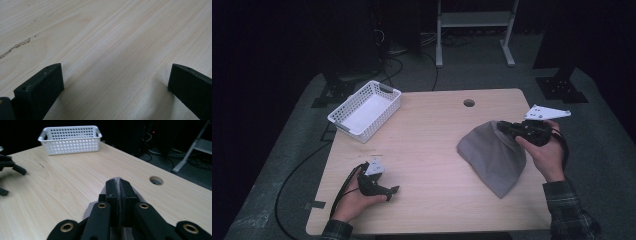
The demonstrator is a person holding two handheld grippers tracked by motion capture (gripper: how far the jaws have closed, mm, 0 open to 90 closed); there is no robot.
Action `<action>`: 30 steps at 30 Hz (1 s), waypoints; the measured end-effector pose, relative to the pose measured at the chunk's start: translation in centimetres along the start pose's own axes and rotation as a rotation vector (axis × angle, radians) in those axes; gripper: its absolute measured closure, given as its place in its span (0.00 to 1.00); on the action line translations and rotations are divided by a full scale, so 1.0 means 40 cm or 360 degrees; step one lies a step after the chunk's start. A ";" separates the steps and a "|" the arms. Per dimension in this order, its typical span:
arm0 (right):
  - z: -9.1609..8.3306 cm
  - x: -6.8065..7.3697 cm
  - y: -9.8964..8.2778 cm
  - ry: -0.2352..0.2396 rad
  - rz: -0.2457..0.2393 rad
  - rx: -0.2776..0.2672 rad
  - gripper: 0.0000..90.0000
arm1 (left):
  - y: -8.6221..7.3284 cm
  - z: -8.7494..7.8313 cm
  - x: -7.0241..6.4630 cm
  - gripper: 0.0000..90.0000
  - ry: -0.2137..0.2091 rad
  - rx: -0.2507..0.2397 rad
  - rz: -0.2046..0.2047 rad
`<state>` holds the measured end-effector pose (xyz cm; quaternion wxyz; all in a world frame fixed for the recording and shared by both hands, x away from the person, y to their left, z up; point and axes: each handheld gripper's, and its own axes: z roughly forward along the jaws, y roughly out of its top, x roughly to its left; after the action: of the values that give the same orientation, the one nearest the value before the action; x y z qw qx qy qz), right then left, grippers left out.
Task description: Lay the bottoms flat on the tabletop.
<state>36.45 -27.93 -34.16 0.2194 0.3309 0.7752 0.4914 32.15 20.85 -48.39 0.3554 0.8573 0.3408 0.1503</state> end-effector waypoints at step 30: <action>0.214 0.205 0.058 0.0307 -0.0231 0.0078 0.95 | 0.002 0.003 -0.002 0.00 -0.0006 -0.0009 -0.0002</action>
<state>37.21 -15.99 -35.79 0.1706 0.2305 0.8264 0.4846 32.20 20.71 -48.43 0.3587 0.8563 0.3401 0.1495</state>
